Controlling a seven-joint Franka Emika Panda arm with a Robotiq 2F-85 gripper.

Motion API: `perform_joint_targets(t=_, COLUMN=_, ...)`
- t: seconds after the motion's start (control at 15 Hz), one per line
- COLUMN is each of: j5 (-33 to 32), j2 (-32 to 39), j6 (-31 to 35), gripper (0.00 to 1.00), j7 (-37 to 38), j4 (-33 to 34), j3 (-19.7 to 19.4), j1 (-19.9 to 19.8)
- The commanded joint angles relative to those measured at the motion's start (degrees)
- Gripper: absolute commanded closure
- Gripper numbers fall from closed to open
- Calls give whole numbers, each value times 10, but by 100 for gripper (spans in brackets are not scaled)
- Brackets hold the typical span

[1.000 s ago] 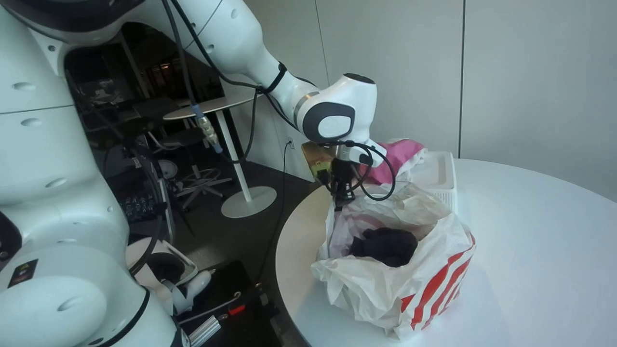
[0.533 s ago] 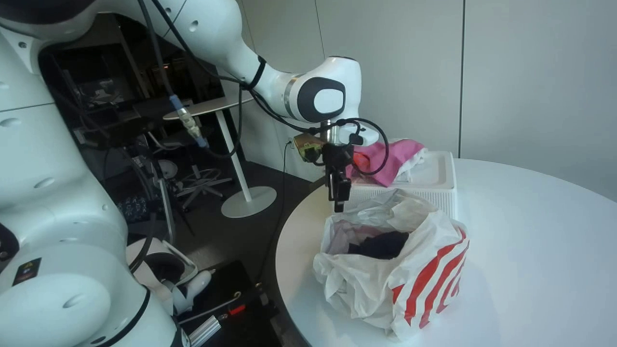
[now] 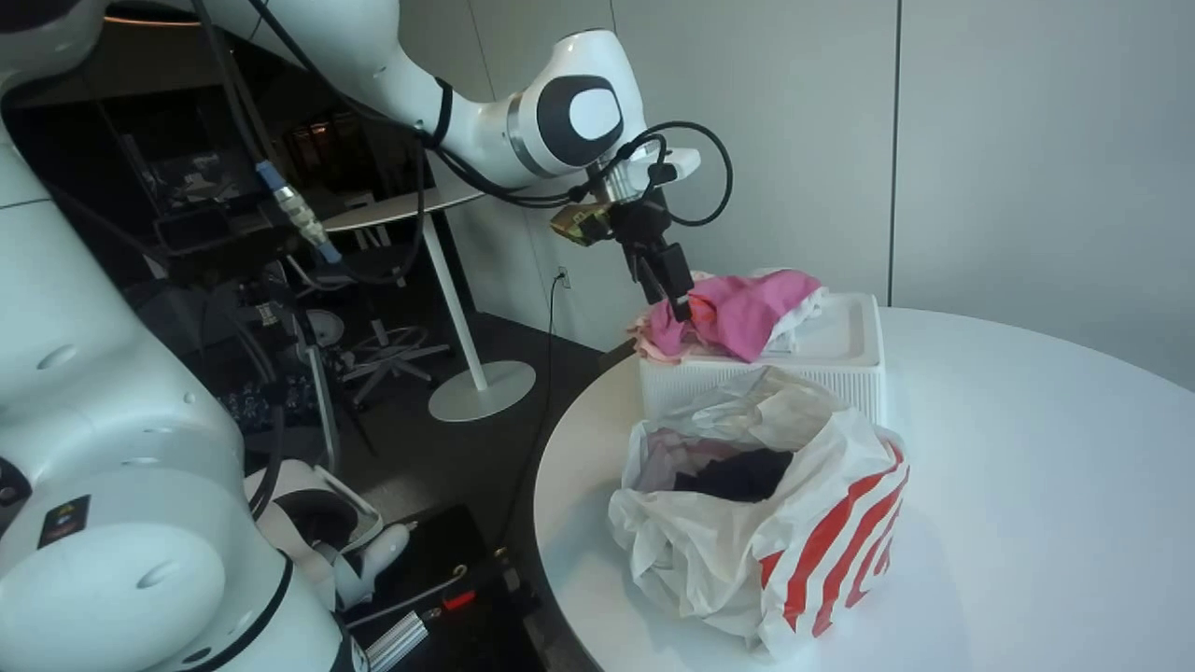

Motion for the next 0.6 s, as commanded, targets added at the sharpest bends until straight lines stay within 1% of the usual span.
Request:
perform_joint_targets(t=0.0, j5=-19, j2=39, j6=95, gripper=0, j7=-10, j4=51, j3=0, j1=-2)
perform_joint_targets(t=0.07, j5=-19, j2=53, j6=123, gripper=0, j7=-8, j4=64, j3=-3, j1=-4)
perform_joint_targets(t=0.13, j5=-5, j2=70, j6=146, gripper=0, j7=-14, j4=78, j3=-7, j1=-5)
perform_joint_targets(t=0.27, j5=33, j2=100, j6=181, gripper=0, j7=-40, j4=104, j3=-14, j1=-3)
perform_joint_targets(t=0.33, j5=63, j2=109, j6=194, gripper=0, j7=-65, j4=116, j3=-12, j1=0)
perform_joint_targets(t=0.4, j5=71, j2=115, j6=195, gripper=0, j7=-75, j4=126, j3=-12, j1=3)
perform_joint_targets(t=0.53, j5=108, j2=128, j6=180, gripper=0, j7=-114, j4=151, j3=-6, j1=6)
